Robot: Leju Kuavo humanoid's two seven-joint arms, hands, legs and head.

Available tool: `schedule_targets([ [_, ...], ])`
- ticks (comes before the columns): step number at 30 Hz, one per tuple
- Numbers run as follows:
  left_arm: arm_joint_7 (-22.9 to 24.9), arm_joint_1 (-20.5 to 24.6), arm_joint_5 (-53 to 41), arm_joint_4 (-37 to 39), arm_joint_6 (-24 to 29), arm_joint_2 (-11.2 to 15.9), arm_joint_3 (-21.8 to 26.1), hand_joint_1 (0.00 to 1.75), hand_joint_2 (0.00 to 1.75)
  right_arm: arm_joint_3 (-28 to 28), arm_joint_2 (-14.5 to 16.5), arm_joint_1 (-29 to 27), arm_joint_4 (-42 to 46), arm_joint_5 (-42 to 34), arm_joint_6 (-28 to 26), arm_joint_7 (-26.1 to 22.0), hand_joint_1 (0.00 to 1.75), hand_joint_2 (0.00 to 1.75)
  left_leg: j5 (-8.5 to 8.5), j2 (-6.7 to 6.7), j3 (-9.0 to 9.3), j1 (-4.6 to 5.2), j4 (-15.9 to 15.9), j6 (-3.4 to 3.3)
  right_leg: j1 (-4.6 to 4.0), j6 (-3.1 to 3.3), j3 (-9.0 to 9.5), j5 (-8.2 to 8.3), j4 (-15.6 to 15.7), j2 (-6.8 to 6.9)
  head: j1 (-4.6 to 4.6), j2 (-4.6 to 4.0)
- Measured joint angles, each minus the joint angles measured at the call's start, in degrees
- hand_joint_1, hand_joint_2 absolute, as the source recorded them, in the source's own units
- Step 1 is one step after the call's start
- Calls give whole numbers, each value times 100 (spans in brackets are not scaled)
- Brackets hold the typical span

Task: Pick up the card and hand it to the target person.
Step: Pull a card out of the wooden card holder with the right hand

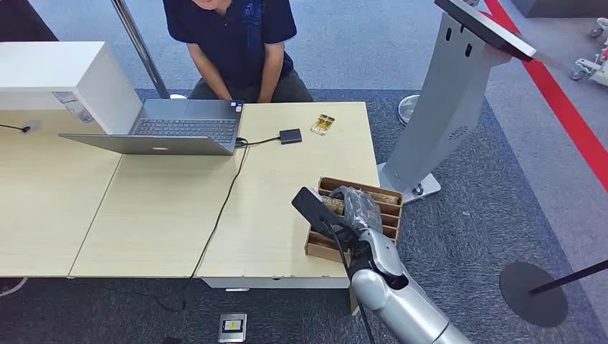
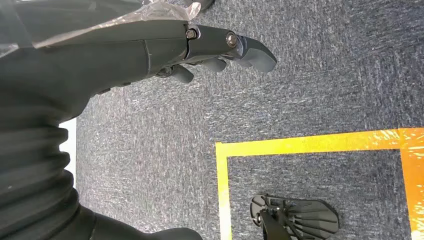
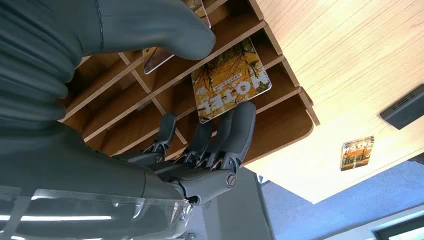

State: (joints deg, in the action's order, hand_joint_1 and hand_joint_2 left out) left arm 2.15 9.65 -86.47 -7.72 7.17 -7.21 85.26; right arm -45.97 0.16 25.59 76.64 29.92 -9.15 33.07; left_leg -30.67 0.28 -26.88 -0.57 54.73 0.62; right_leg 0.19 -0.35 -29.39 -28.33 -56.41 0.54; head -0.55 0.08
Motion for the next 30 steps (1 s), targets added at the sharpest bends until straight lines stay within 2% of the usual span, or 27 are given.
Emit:
schedule_targets([
  [30, -5, -13, 0, 0, 0, 0, -2, 0, 175, 34, -47, -10, 58, -96, -170, -20, 75, 175, 0, 0, -8, 0, 0, 0, 0, 0, -8, 0, 0, 0, 0, 1],
])
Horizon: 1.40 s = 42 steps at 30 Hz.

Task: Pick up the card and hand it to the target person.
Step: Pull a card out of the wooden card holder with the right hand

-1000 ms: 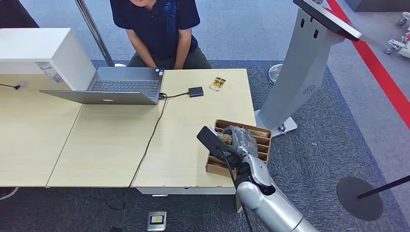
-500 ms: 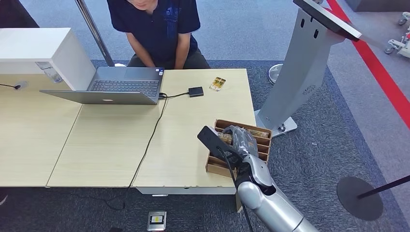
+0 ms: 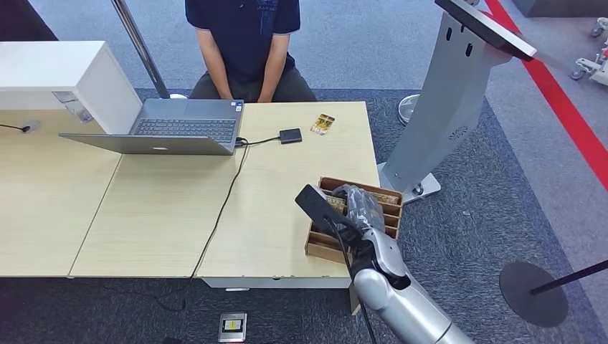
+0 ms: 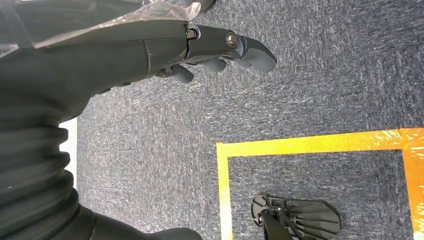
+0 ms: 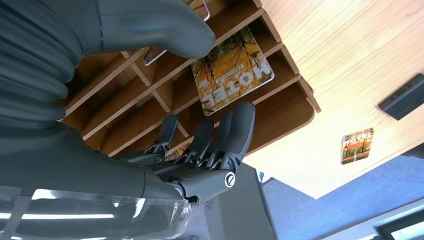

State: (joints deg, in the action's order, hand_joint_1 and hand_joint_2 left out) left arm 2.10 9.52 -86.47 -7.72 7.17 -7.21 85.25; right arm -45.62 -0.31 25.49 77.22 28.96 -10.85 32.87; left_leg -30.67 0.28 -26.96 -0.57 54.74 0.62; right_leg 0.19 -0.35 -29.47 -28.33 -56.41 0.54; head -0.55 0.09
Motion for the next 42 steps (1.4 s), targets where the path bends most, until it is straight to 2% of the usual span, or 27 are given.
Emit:
schedule_targets([
  [15, 19, 3, 0, 0, 1, 0, -1, 0, 175, 60, -17, -1, -15, -15, -13, -9, 82, 175, 0, 0, -1, 0, 0, 0, 0, 0, -1, 0, 0, 0, 0, -1],
  [42, 72, 11, 0, 0, 0, -2, -3, 0, 175, 57, 94, 46, -236, 6, 38, 13, 75, 175, 0, -1, 6, 0, 0, 0, 0, 0, 5, 0, 0, 0, 0, 0],
])
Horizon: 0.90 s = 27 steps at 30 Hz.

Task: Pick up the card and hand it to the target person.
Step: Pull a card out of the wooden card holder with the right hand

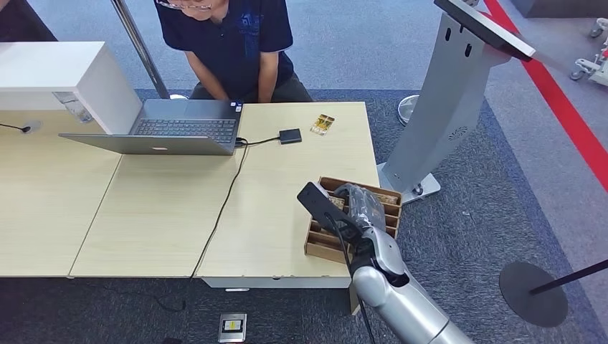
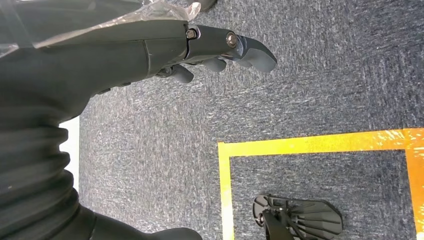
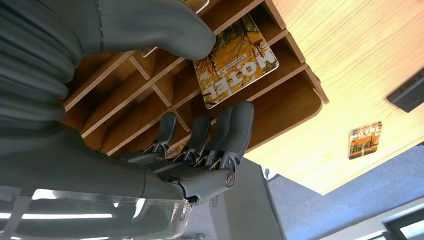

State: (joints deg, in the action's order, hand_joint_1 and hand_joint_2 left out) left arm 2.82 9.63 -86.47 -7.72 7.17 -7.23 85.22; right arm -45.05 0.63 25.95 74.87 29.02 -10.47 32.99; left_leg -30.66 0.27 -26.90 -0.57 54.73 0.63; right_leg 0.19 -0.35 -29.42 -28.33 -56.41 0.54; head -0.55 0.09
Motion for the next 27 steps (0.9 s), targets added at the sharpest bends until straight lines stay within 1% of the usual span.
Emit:
schedule_targets([
  [17, 19, 10, 0, 0, -1, -5, -14, 0, 175, -1, 97, 22, -135, 48, 38, -10, 76, 175, 0, -1, 11, 0, 0, 0, 0, 1, 10, 0, 0, 0, 0, -1],
  [27, 20, 18, 0, 0, -18, -9, -22, 0, 175, -7, 131, 47, -201, 104, 121, -33, 70, 175, 0, -2, 15, 0, 0, 0, 0, 1, 13, 1, 0, 0, 0, -1],
])
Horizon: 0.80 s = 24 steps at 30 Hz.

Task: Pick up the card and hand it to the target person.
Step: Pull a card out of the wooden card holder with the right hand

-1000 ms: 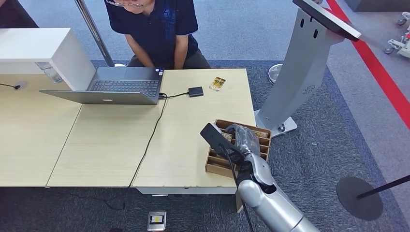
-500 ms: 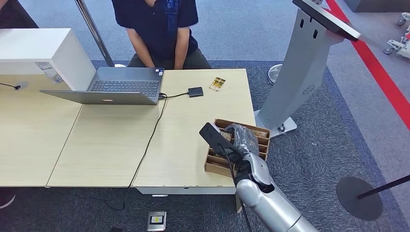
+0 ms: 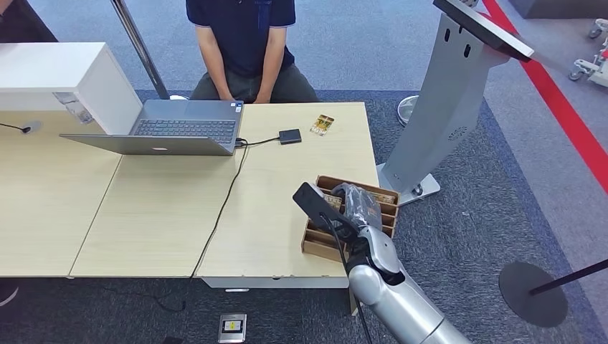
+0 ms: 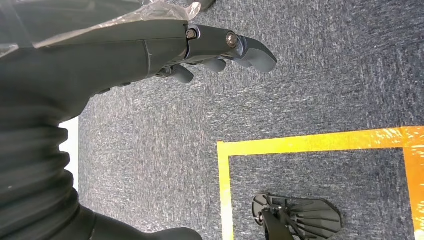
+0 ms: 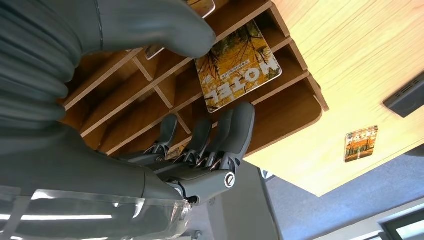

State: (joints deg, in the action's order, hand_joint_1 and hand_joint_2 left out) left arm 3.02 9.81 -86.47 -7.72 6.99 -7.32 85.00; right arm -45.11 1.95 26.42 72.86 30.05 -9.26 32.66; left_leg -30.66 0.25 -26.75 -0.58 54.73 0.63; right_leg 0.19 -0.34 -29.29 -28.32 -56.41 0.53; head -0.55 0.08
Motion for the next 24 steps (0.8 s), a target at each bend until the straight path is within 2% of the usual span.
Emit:
schedule_targets([
  [24, -4, 15, 0, 0, -2, -31, -2, 0, 175, -8, 62, 53, -70, 121, 229, 20, 72, 175, 1, -1, 6, 0, 0, 1, 0, 2, 5, 1, 0, 0, 0, 1],
])
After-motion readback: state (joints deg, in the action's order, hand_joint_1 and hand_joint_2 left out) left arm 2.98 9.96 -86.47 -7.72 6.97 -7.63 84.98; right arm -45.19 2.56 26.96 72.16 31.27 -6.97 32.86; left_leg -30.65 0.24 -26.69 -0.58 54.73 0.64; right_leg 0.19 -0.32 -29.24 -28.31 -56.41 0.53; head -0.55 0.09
